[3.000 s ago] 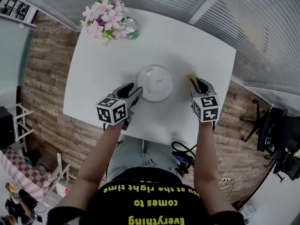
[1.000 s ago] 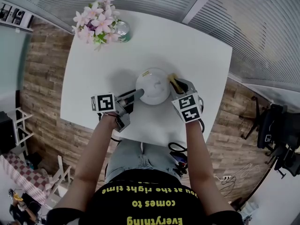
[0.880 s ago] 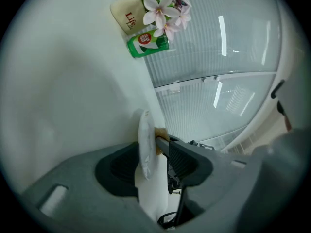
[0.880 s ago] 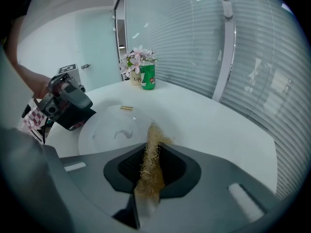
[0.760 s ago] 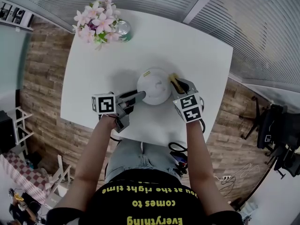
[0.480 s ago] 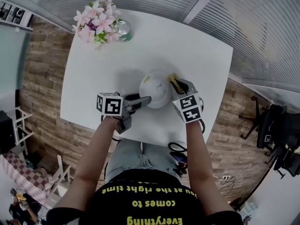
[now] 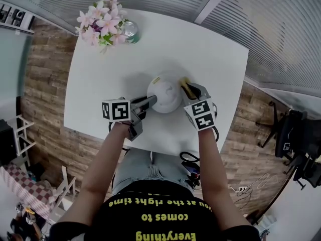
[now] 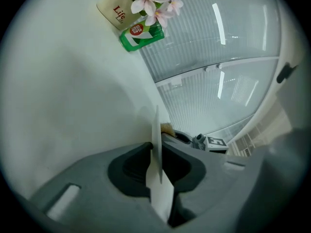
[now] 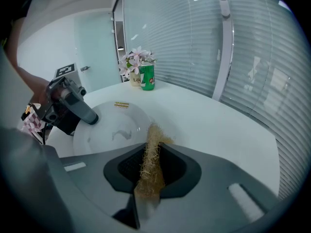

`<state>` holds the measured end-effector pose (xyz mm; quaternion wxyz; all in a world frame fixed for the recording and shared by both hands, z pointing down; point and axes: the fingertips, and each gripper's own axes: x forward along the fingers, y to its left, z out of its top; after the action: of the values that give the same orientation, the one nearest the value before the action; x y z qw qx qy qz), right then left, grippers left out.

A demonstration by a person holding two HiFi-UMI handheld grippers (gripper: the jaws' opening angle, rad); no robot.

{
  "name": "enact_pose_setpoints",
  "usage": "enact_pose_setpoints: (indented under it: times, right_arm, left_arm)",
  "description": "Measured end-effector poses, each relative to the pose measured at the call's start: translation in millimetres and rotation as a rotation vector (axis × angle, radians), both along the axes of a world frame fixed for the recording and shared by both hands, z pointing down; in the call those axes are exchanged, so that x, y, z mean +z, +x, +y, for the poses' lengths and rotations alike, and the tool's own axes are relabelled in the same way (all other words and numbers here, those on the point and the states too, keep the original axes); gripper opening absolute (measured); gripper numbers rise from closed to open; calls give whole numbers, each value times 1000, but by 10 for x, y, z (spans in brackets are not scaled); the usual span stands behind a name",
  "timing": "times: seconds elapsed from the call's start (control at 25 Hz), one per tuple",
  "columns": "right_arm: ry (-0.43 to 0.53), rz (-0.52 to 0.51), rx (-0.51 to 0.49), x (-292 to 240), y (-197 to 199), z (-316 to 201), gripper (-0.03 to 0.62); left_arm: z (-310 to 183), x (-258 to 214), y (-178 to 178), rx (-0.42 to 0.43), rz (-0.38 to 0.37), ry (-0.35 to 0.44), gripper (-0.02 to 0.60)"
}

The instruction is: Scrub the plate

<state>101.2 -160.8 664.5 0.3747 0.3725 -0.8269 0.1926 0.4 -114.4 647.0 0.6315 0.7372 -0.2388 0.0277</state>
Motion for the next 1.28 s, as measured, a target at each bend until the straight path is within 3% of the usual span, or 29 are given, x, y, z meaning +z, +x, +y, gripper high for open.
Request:
enact_pose_setpoints:
  times: [0.2, 0.36, 1.28]
  right_arm:
    - [20, 7, -10, -28, 4, 2, 61]
    - [75, -21, 7, -193, 21, -54, 60]
    - [262, -146, 61, -1309, 144, -98, 57]
  left_arm:
    - [-7, 9, -27, -40, 8, -12, 42]
    - [-27, 7, -72, -43, -70, 39, 22]
    - [-113, -625, -418, -108, -202, 214, 12]
